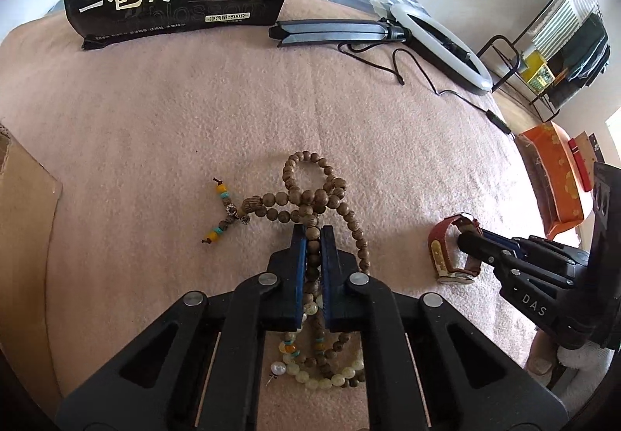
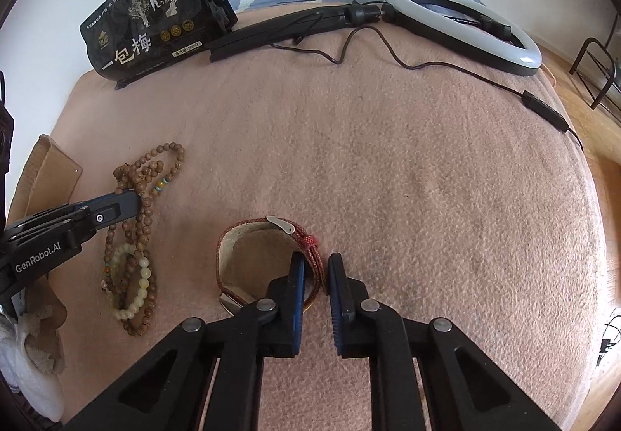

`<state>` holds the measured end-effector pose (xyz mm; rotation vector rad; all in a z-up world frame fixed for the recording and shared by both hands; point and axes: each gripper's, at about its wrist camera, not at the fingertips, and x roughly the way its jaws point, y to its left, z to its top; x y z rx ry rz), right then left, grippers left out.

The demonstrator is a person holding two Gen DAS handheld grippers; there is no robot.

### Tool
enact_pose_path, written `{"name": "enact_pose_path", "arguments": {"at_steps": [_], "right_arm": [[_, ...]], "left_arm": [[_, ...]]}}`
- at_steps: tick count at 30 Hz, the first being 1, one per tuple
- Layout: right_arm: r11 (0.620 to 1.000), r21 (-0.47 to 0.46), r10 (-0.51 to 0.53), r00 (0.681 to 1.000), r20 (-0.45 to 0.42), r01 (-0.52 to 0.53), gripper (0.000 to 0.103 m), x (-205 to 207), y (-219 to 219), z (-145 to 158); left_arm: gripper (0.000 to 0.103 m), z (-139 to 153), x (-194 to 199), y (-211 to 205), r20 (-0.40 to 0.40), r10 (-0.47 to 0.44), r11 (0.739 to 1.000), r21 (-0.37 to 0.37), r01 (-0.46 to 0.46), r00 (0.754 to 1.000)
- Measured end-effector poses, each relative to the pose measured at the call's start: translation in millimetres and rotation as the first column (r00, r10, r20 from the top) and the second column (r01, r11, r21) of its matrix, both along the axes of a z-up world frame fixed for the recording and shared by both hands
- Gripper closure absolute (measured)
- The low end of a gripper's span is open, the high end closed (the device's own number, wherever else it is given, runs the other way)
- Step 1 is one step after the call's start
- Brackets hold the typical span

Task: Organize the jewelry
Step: 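Grasp the wooden bead strands with the left gripper while the right grasps the watch, then carry the bead strands and the watch over the cardboard box with both grippers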

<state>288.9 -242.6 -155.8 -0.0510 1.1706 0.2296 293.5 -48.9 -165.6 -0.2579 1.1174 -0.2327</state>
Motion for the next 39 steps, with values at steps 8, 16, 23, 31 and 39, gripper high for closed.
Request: {"name": "enact_pose_path", "arguments": {"at_steps": [8, 16, 23, 31, 39], "right_arm": [[1.000, 0.017, -0.006, 0.999, 0.042, 0.005, 0.094, -9, 3, 19], [1.000, 0.024, -0.003, 0.995, 0.101, 0.000, 0.094, -25, 4, 48], [0.999, 0.035, -0.003, 0.988, 0.158, -0.003, 0.094, -42, 8, 75], [0.998, 0.066, -0.009, 0.977, 0.213, -0.005, 0.094, -67, 11, 105], [0.994, 0.102, 0.008, 0.971, 0.240, -0.033, 0.094, -92, 26, 123]], "left_arm": [[0.099, 30, -20, 14, 0.040, -0.001, 0.997, -0.073, 0.004, 0.999], [0.099, 69, -43, 27, 0.099, 0.003, 0.992, -0.125, 0.010, 0.995], [0.099, 104, -63, 37, 0.161, 0.016, 0.990, -0.138, 0.006, 0.987], [0.099, 146, -84, 57, 0.225, 0.046, 0.985, -0.174, -0.006, 0.973], [0.099, 177, -109, 82, 0.274, 0.076, 0.985, -0.167, -0.031, 0.959]]}}
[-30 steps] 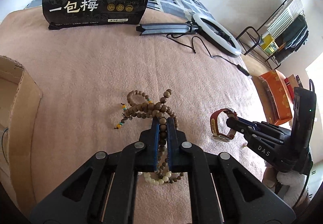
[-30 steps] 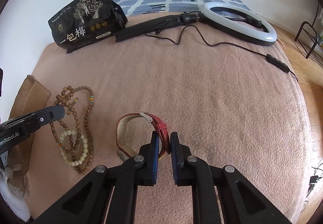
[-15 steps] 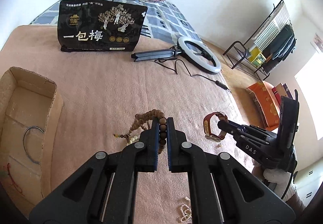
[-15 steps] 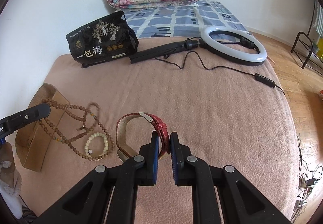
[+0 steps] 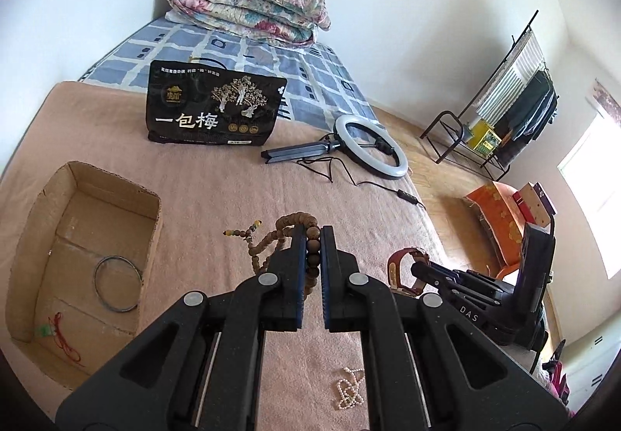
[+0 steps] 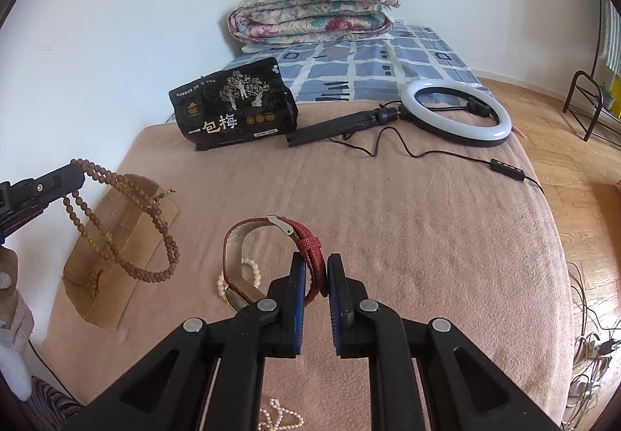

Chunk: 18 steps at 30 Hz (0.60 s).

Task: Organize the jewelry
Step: 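Carry the bead strands and the watch over the cardboard box with both grippers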

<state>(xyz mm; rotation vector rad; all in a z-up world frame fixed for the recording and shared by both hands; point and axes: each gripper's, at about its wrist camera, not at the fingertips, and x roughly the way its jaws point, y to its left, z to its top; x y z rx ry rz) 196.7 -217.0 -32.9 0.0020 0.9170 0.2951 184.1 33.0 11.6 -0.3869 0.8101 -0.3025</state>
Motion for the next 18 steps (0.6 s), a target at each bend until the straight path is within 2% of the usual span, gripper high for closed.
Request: {"name": "enact_pose_path", "arguments": {"at_steps": [18], "right_arm": [[0.991, 0.034, 0.125, 0.992, 0.028, -0.126, 0.094, -28, 67, 29]], "left_arm": [[0.099, 24, -49, 93, 0.056, 0.142, 0.985, 0.096, -0.147, 0.988]]}}
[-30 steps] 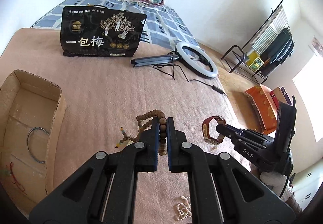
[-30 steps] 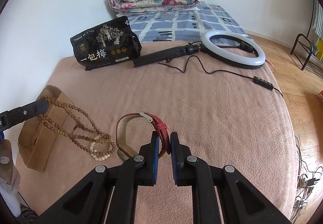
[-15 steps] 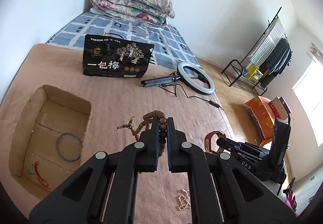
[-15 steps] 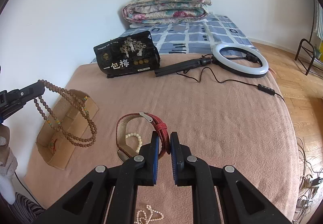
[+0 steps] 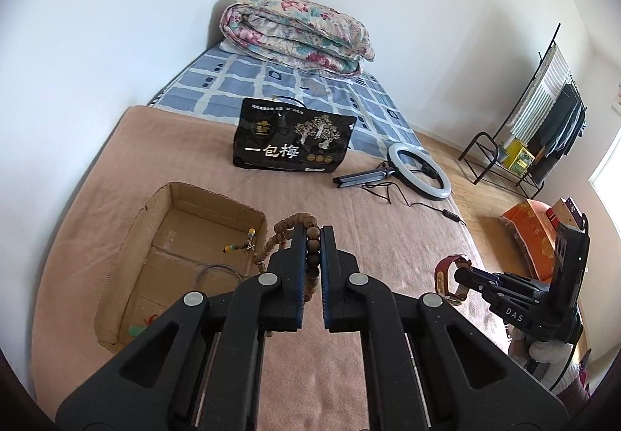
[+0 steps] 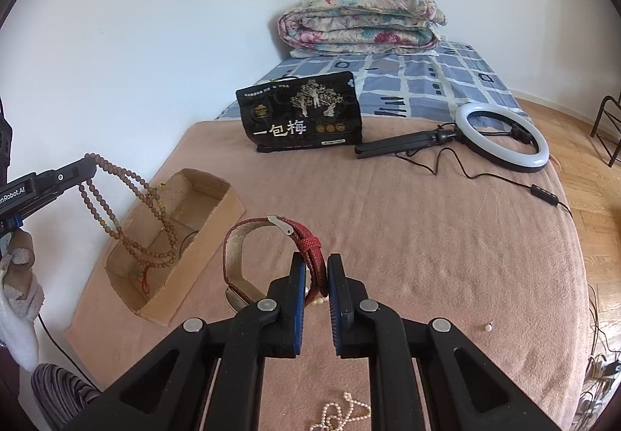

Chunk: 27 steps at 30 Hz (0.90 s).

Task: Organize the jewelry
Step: 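Carry the bead strands and the watch over the cardboard box with both grippers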

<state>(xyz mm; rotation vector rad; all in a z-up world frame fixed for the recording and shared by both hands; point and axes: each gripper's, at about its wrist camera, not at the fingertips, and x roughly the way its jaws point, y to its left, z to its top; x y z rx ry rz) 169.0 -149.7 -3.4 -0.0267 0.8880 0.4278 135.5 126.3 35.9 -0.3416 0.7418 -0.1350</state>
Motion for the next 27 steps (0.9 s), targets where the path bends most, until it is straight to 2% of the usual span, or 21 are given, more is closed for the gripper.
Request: {"name": "enact_pose_path", "arguments": {"at_steps": [14, 21, 27], "right_arm": [[0.990, 0.011, 0.140, 0.990, -0.021, -0.140, 0.094, 4, 90, -7], [0.979, -0.007, 0.205, 0.978, -0.039, -0.205, 0.094, 6, 135, -17], [0.970, -0.015, 0.240, 0.969, -0.064, -0.242, 0.094, 12, 164, -28]], "left_arm": [[0.099, -19, -28, 72, -0.025, 0.110, 0.994, 0.014, -0.110, 0.994], [0.099, -31, -38, 90, -0.040, 0.137, 0.991, 0.011, -0.137, 0.990], [0.099, -43, -42, 93, -0.049, 0.146, 0.989, 0.041, -0.144, 0.988]]}}
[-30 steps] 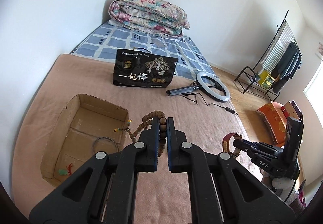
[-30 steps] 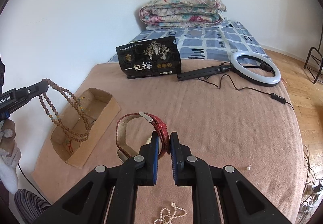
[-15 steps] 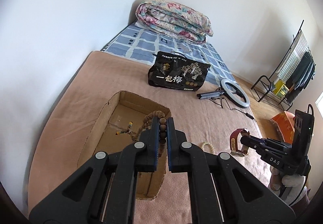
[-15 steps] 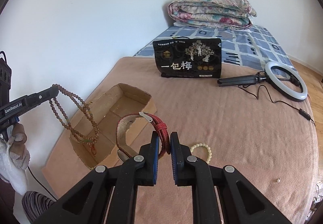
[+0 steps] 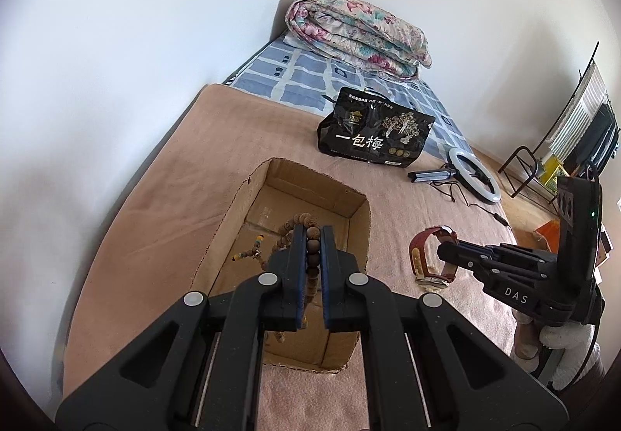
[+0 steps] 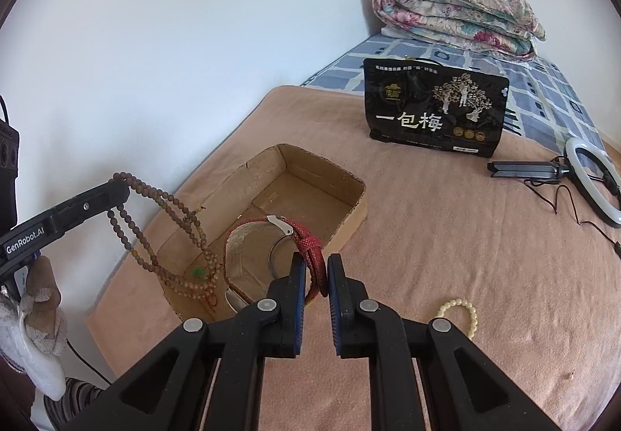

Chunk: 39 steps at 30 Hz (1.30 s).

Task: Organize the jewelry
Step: 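Carry the bead strands and the watch over the cardboard box with both grippers, then open both grippers to drop the beads and watch into the box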

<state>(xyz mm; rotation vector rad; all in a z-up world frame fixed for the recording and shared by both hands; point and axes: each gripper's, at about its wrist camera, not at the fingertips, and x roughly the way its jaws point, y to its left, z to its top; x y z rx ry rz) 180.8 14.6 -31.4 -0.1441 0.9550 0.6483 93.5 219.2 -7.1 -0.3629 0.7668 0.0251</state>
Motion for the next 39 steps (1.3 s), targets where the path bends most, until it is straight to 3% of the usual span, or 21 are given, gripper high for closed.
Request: {"name": "enact_pose_path", "arguments": {"at_steps": [20, 22, 24, 26, 28, 39], "right_arm": [[0.997, -0.070, 0.038, 0.998, -0.057, -0.042, 0.092, 31, 62, -37], [0.996, -0.067, 0.047, 0.997, -0.065, -0.051, 0.087, 32, 66, -38], [0.997, -0.057, 0.052, 0.996, -0.074, -0.056, 0.071, 33, 69, -39], [0.997, -0.061, 0.035, 0.998, -0.059, -0.039, 0.044, 32, 69, -38], [0.998, -0.059, 0.025, 0.999, -0.045, -0.027, 0.035, 30, 68, -36], [0.998, -0.062, -0.007, 1.000, -0.025, 0.005, 0.024, 28, 57, -29]], "left_arm": [[0.099, -53, 5, -5, -0.111, -0.015, 0.998, 0.066, 0.023, 0.994], [0.097, -55, 6, -5, -0.118, -0.017, 0.997, 0.071, 0.025, 0.993], [0.082, -56, 5, -4, -0.116, -0.015, 0.997, 0.073, 0.023, 0.993], [0.063, -54, 4, -3, -0.110, -0.008, 0.997, 0.079, 0.017, 0.994], [0.063, -54, 3, -3, -0.109, 0.000, 0.996, 0.085, 0.010, 0.994], [0.062, -54, 2, -1, -0.110, 0.006, 0.997, 0.081, 0.003, 0.994]]}}
